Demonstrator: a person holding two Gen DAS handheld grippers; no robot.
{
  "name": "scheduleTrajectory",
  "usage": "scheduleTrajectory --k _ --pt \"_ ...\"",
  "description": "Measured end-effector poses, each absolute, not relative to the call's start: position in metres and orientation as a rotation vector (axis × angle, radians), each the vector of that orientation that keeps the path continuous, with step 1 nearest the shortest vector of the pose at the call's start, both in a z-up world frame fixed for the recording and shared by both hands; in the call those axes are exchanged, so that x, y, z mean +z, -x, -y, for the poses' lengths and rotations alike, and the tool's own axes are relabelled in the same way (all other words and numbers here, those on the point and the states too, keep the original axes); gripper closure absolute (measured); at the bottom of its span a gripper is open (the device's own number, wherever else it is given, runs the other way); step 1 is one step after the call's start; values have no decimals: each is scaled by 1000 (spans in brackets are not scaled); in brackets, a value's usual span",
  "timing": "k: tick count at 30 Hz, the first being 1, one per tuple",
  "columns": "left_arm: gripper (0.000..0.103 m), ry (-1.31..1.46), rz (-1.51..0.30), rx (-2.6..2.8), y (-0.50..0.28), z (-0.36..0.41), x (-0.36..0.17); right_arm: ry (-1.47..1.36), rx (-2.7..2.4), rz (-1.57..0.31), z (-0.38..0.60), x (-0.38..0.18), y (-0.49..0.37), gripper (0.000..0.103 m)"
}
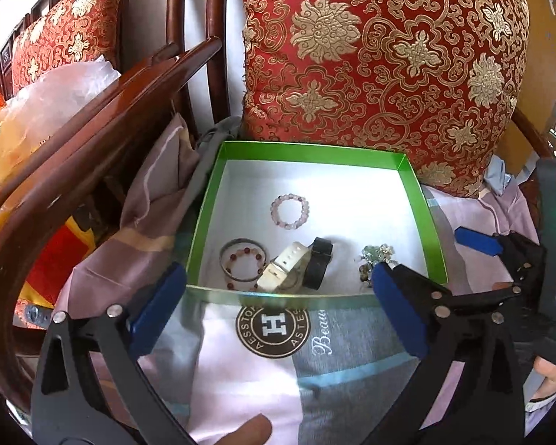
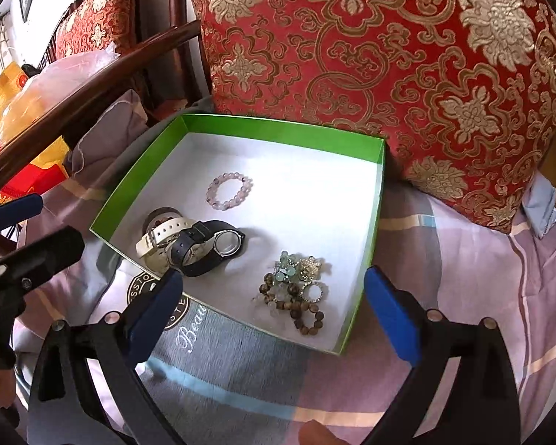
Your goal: Organize jewelry
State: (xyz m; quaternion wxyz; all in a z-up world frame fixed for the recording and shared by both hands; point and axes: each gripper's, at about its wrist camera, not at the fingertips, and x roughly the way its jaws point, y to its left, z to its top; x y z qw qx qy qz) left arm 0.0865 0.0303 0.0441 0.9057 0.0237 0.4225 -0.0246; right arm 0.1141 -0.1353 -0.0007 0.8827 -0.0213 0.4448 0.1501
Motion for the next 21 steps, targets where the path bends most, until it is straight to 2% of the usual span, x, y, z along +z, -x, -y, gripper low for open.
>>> scheduleTrajectory --k 5,21 --pt "2 -45 -874 -41 -82 -30 50 68 295 -896 137 13 -106 1" --pt "2 -52 -865 -39 -75 -29 61 79 293 -881 137 22 -98 1"
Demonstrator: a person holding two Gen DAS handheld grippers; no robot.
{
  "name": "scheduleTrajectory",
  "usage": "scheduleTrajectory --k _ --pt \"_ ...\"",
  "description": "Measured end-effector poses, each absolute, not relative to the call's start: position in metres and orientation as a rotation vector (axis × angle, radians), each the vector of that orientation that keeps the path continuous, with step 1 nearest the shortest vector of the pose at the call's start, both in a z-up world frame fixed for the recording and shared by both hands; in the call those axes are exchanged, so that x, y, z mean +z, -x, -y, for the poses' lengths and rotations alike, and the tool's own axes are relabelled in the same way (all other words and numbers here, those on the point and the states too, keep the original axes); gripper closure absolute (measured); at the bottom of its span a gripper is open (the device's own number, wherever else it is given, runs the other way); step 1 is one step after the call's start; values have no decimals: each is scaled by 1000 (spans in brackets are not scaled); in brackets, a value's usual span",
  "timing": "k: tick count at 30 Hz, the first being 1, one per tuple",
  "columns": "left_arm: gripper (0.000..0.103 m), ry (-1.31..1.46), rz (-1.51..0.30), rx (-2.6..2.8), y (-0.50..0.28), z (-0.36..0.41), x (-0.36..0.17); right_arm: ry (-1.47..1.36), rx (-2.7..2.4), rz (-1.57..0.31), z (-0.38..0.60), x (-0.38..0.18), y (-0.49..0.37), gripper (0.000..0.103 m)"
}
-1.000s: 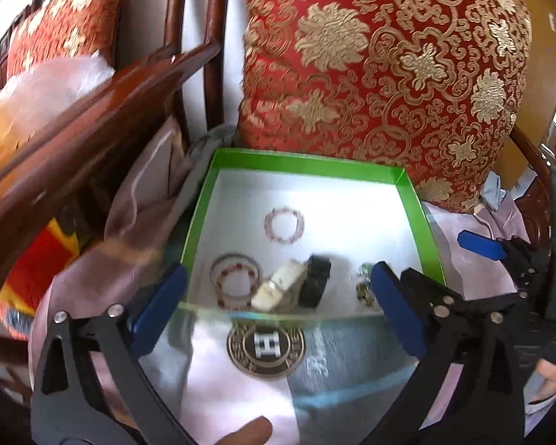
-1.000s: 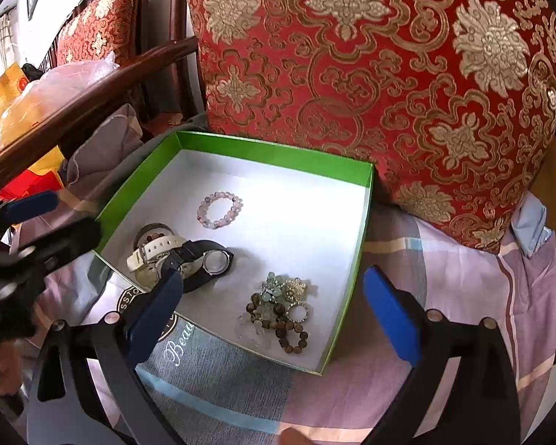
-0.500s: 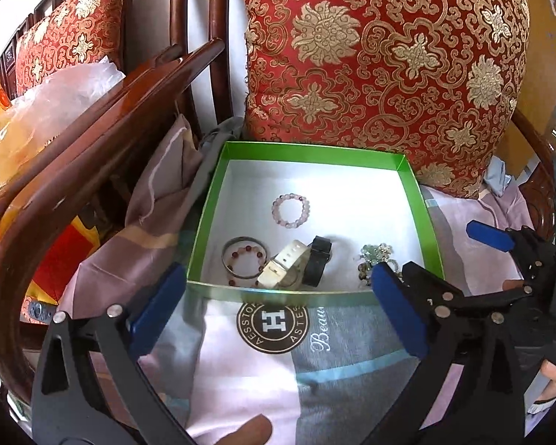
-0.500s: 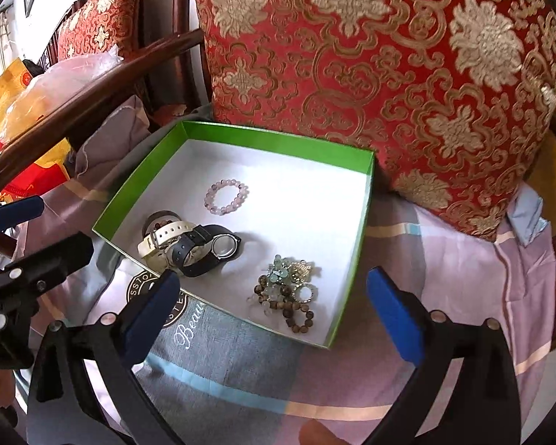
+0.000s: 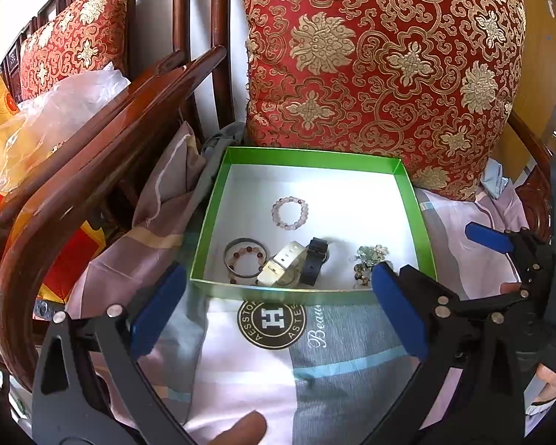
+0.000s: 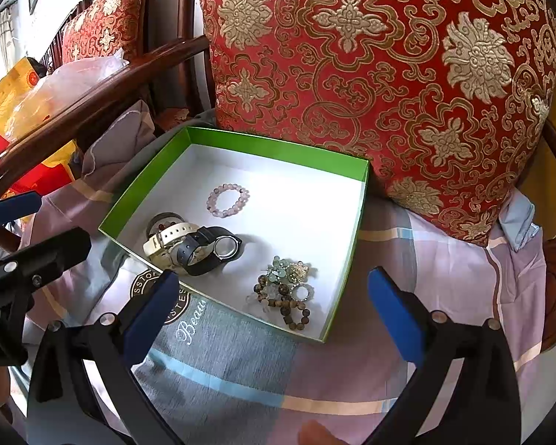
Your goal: Organize jewelry
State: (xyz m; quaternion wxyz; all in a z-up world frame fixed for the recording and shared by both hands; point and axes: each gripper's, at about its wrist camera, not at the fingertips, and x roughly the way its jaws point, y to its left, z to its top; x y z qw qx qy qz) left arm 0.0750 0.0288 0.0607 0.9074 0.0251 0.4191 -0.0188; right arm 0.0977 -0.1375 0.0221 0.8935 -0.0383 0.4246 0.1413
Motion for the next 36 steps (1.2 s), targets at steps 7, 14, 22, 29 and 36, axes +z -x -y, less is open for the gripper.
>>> scheduleTrajectory --k 7,14,22,29,36 --pt "2 -52 -869 -31 -73 -29 61 84 293 -883 135 22 -96 1" --pt "2 -65 -865 -35 -70 -26 61 91 297 -878 134 24 -93 1" --pt "2 -68 -863 -38 -69 -24 61 94 298 -878 132 24 -92 1" --pt "2 -74 -867 -35 -67 -22 60 101 308 -878 130 24 -89 1" --pt "2 -81 -872 -40 -68 -20 59 101 310 -877 130 25 -89 1"
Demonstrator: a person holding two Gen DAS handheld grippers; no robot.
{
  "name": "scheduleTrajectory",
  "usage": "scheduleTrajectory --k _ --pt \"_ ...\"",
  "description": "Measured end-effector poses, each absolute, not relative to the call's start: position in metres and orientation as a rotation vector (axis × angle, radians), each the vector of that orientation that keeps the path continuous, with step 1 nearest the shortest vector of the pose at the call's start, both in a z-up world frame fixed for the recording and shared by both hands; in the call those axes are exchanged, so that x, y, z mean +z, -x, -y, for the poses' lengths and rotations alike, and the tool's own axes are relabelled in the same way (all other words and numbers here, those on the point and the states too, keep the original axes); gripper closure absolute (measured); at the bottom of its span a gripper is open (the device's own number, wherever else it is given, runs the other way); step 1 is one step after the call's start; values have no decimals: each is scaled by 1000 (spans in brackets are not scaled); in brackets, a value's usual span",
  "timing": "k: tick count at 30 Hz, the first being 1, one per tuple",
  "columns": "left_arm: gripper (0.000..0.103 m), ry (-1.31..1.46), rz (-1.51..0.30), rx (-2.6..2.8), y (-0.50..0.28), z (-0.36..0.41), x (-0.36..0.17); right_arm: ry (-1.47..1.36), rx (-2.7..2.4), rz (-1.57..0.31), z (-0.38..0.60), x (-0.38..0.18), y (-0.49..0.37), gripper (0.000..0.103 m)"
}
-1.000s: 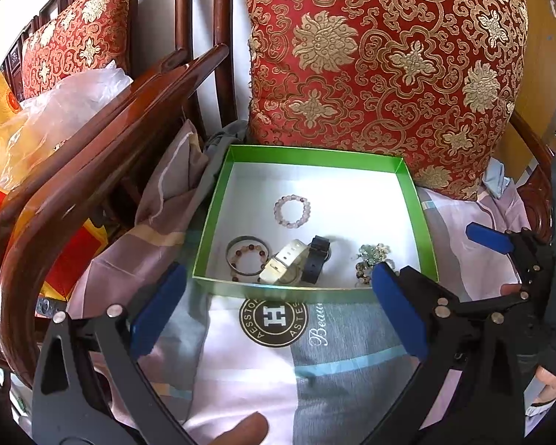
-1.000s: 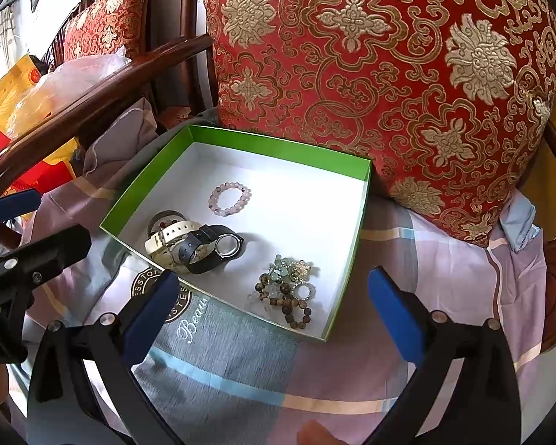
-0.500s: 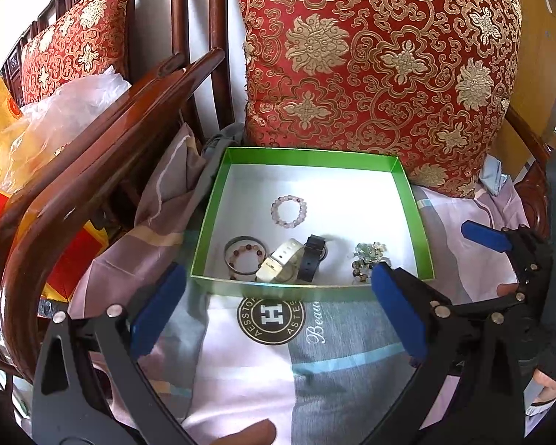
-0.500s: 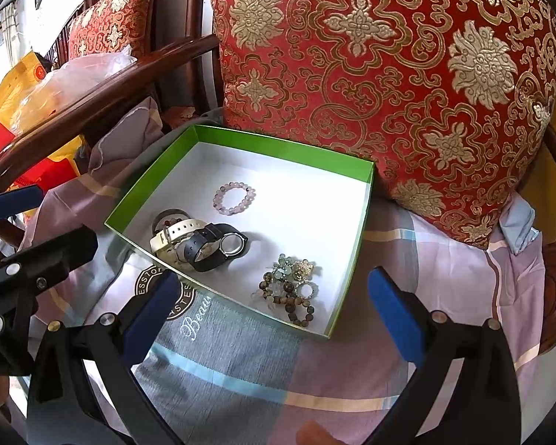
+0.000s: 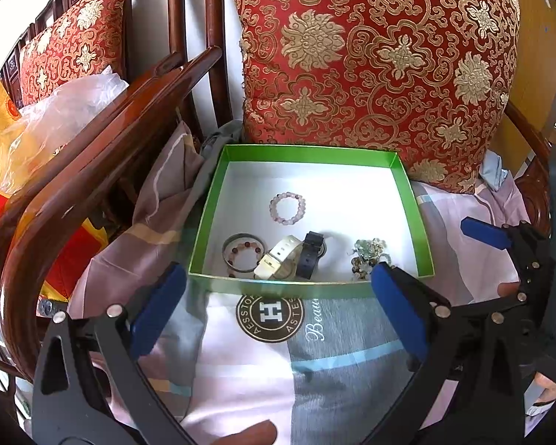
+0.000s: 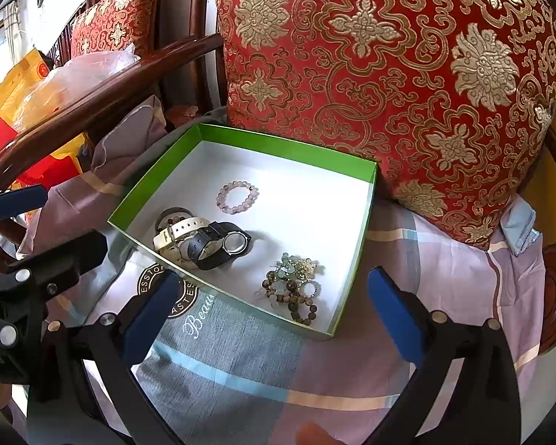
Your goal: Organize jewelry
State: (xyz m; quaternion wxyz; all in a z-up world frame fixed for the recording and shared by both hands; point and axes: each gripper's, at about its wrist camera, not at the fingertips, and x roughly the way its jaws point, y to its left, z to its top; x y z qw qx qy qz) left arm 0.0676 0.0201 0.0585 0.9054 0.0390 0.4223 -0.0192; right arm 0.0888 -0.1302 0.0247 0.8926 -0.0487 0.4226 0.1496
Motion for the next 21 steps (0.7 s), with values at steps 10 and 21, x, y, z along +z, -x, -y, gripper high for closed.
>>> scheduleTrajectory --k 10,21 --pt "2 -77 -882 -44 -69 -19 56 105 307 -880 131 25 -88 1" --pt "2 -56 -896 -42 -70 -20 54 108 301 -889 131 23 -89 1"
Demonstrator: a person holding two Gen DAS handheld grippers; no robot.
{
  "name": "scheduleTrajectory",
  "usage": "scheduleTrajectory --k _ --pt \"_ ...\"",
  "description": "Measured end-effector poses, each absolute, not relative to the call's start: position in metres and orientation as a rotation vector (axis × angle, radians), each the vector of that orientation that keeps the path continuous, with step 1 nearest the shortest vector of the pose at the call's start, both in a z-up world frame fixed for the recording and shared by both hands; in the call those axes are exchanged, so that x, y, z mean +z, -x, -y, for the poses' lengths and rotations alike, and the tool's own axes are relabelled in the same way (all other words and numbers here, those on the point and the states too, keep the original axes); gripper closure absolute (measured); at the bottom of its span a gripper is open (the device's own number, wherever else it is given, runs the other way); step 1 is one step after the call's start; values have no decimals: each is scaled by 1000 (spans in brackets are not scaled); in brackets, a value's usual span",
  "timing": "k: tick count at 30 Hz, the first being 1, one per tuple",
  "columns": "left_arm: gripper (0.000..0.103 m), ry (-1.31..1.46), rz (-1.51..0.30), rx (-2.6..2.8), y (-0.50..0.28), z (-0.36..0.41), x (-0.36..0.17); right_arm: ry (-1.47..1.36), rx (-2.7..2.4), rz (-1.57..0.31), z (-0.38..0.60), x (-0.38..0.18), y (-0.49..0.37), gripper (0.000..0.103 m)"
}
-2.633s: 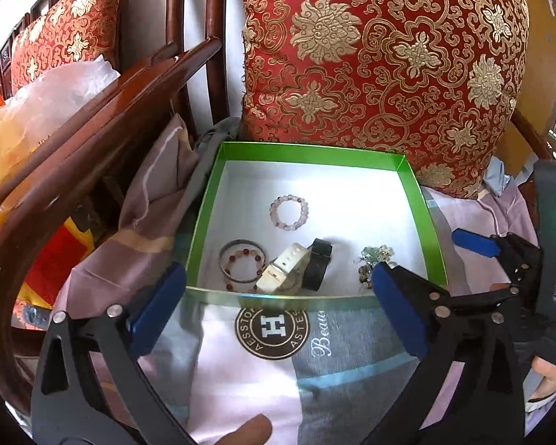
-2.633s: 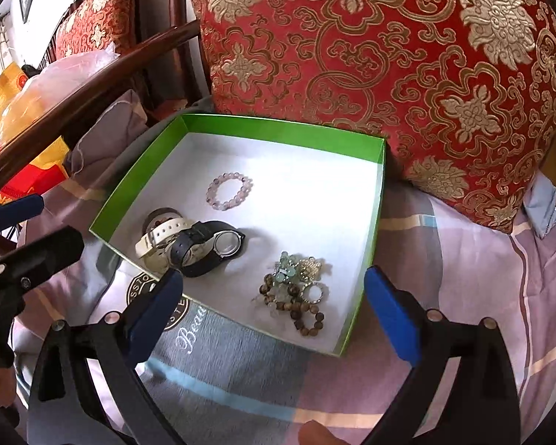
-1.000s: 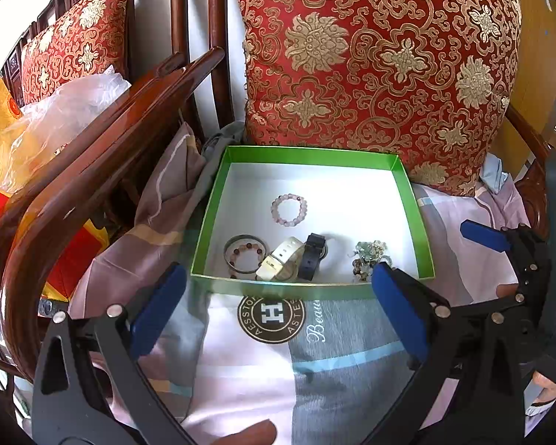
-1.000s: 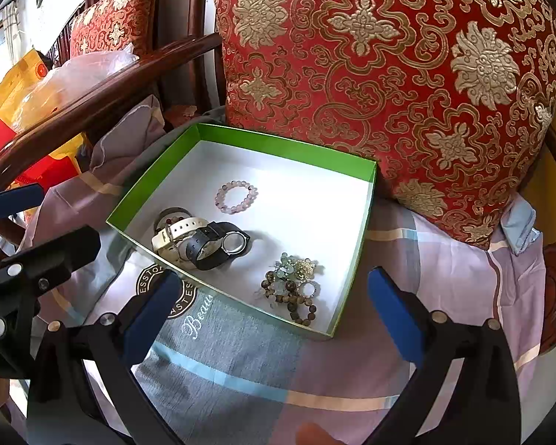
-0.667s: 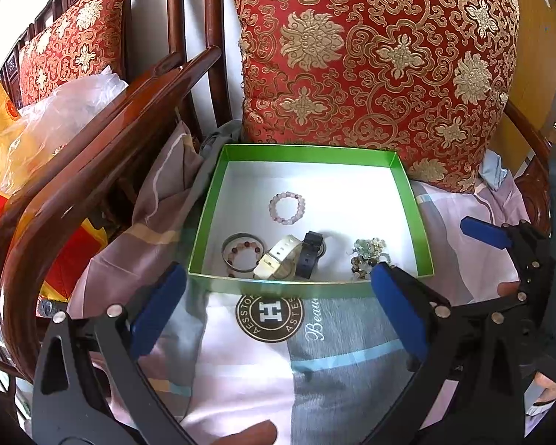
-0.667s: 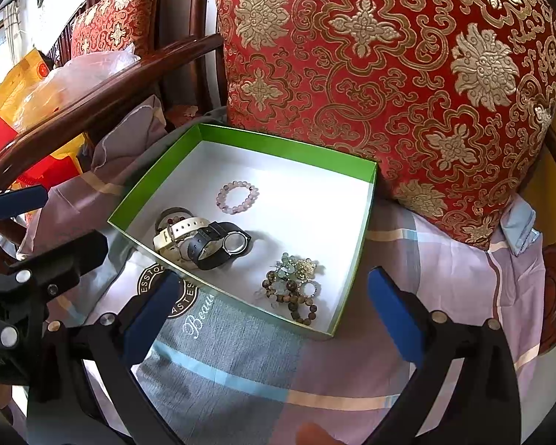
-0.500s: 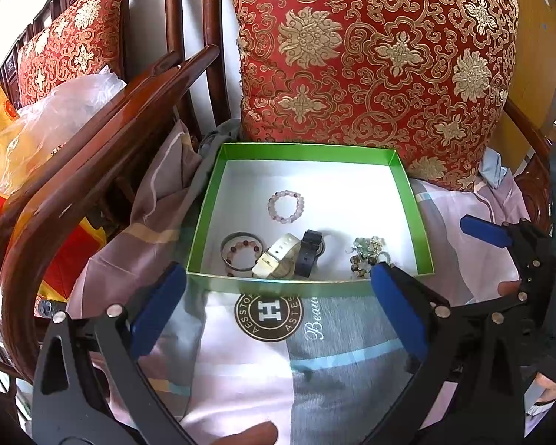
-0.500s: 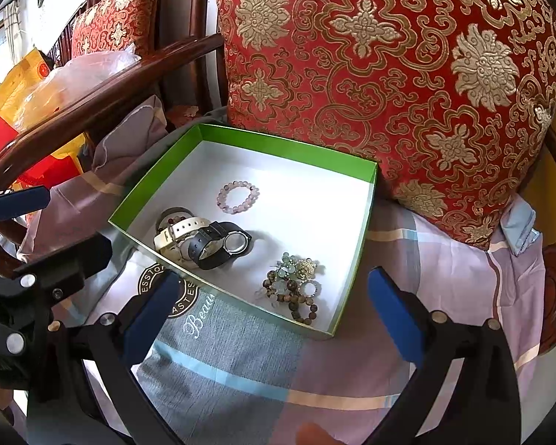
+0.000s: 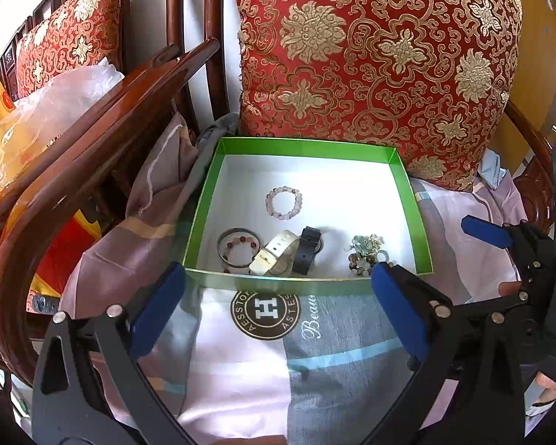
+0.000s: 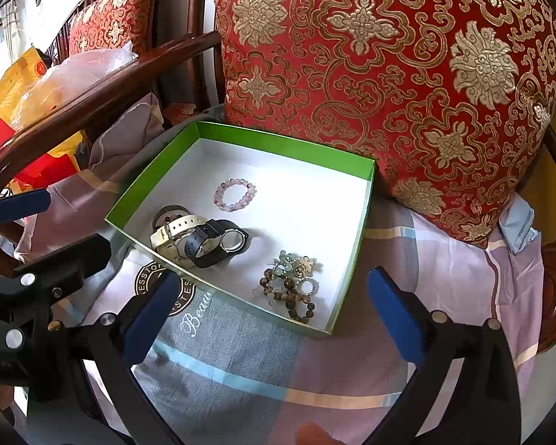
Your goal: Organize jewelry
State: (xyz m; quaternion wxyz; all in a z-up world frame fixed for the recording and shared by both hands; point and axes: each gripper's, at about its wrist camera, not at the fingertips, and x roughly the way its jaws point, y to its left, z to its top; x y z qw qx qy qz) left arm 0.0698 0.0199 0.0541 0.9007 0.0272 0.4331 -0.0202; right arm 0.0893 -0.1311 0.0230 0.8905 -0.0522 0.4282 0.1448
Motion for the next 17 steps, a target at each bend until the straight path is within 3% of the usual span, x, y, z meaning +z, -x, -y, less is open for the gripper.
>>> scheduleTrajectory --k 17 --pt "2 -32 -916 -37 -70 -24 51 114 303 -899 132 19 -93 1"
